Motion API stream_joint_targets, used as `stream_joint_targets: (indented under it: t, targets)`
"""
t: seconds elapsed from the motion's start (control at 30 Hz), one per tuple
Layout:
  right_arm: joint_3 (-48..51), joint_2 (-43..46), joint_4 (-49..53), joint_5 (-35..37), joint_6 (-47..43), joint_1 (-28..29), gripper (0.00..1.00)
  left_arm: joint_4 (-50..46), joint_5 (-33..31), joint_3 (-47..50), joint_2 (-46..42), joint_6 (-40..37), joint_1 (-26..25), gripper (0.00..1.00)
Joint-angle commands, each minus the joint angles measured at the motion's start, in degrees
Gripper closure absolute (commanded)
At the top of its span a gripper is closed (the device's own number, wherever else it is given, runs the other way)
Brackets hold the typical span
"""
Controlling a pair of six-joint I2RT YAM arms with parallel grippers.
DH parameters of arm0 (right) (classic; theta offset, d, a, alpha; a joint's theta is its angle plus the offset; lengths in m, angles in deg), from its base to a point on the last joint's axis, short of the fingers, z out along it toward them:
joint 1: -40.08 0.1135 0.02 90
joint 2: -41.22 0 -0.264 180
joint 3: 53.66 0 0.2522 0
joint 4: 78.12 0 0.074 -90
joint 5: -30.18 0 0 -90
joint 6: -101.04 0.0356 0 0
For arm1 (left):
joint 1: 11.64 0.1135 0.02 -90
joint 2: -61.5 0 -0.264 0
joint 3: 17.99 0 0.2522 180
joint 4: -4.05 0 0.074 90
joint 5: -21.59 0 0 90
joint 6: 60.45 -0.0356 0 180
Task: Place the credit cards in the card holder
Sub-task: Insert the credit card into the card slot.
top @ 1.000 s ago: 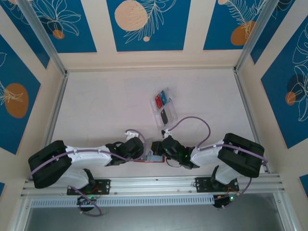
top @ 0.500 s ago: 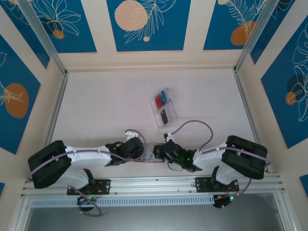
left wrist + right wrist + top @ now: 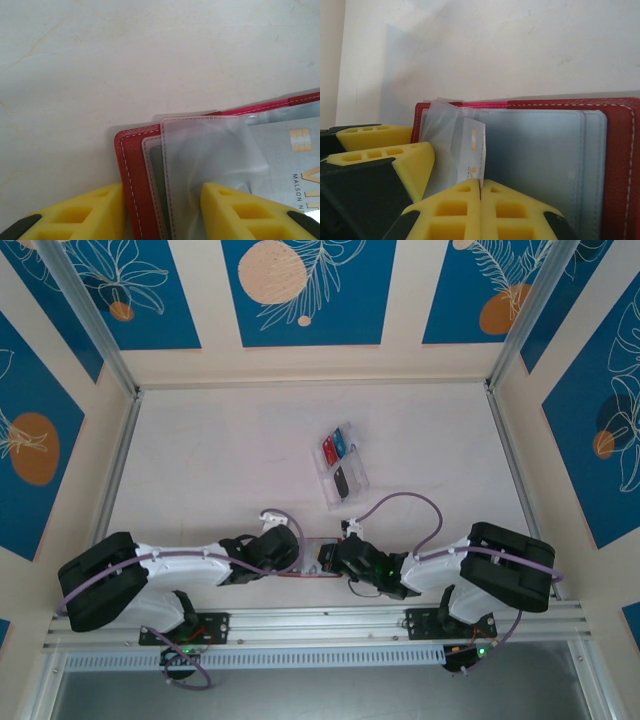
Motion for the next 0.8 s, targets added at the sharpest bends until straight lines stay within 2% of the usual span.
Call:
stream_joint_targets:
  t: [0.0, 0.5, 0.77]
  targets:
    - [1.3, -0.8, 3.4, -0.5, -0.4, 0.7, 1.00, -4.5, 3.1, 1.8, 1.1, 0.5, -0.5, 0.56]
    - [2.3, 2.5, 4.2, -2.5, -5.3, 2.0, 1.00, -4.8, 3.1, 1.8, 1.0, 0.5, -0.5, 0.56]
    - [0.8, 1.9, 2.6, -5.3, -9.7, 0.9, 1.00, -4.7, 3.2, 1.8, 1.0, 0.7, -0.5, 0.56]
